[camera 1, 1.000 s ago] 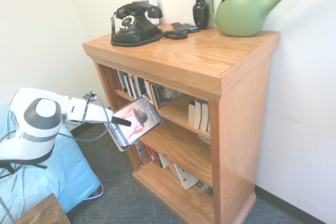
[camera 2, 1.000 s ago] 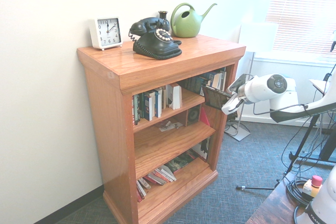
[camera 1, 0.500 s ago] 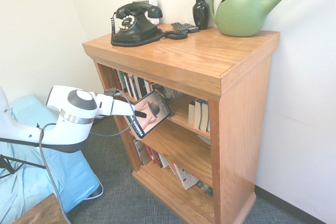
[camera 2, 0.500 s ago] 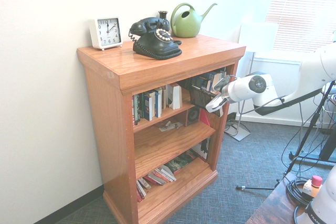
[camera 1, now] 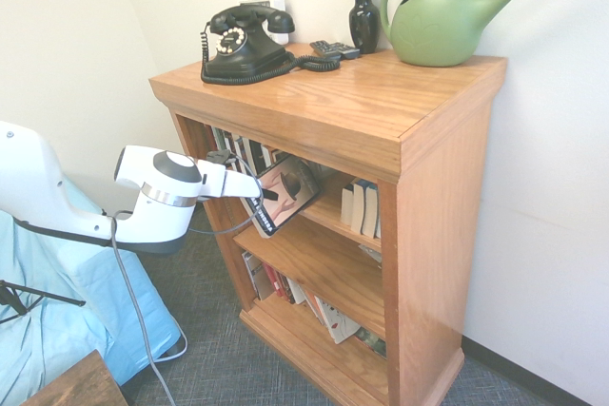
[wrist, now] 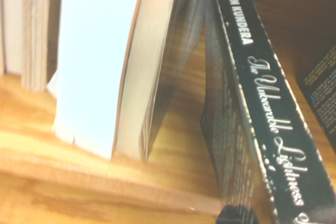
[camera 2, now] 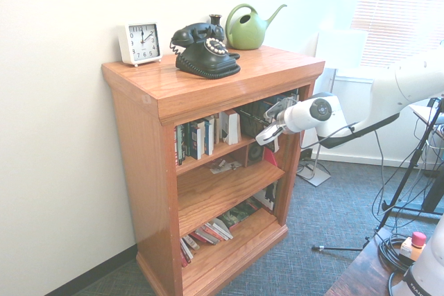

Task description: Organize the shelf

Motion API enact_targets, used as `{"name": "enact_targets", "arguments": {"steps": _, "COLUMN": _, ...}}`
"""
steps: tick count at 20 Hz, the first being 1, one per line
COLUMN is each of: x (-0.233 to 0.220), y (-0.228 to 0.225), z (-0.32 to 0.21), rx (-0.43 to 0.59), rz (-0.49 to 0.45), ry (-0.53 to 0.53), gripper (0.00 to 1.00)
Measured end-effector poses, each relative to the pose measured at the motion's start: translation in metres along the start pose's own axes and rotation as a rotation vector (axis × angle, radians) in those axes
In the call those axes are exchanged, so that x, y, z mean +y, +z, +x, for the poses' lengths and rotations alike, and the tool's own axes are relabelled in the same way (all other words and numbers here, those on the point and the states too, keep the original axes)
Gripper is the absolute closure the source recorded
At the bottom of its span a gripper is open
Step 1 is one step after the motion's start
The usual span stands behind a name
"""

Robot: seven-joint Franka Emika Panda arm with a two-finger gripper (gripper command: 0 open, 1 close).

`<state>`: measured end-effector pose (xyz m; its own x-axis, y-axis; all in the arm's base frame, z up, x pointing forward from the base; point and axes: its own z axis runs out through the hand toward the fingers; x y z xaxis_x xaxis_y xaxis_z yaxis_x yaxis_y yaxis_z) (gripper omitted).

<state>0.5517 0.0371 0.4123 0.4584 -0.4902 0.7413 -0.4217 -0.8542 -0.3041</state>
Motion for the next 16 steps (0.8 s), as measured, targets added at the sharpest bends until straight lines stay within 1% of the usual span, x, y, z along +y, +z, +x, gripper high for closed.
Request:
{"name": "enact_targets", "arguments": {"steps": 10, "x": -0.019, "y": 0.031, "z": 0.007, "rx": 0.005, "rz": 0.015, "ry": 0.023, "gripper": 1.00}}
{"name": "enact_targets", "arguments": {"steps": 16, "x": -0.020, "y": 0.035, "z": 0.015, "rx": 0.019, "rz": 0.018, "ry": 0.030, "gripper": 1.00}}
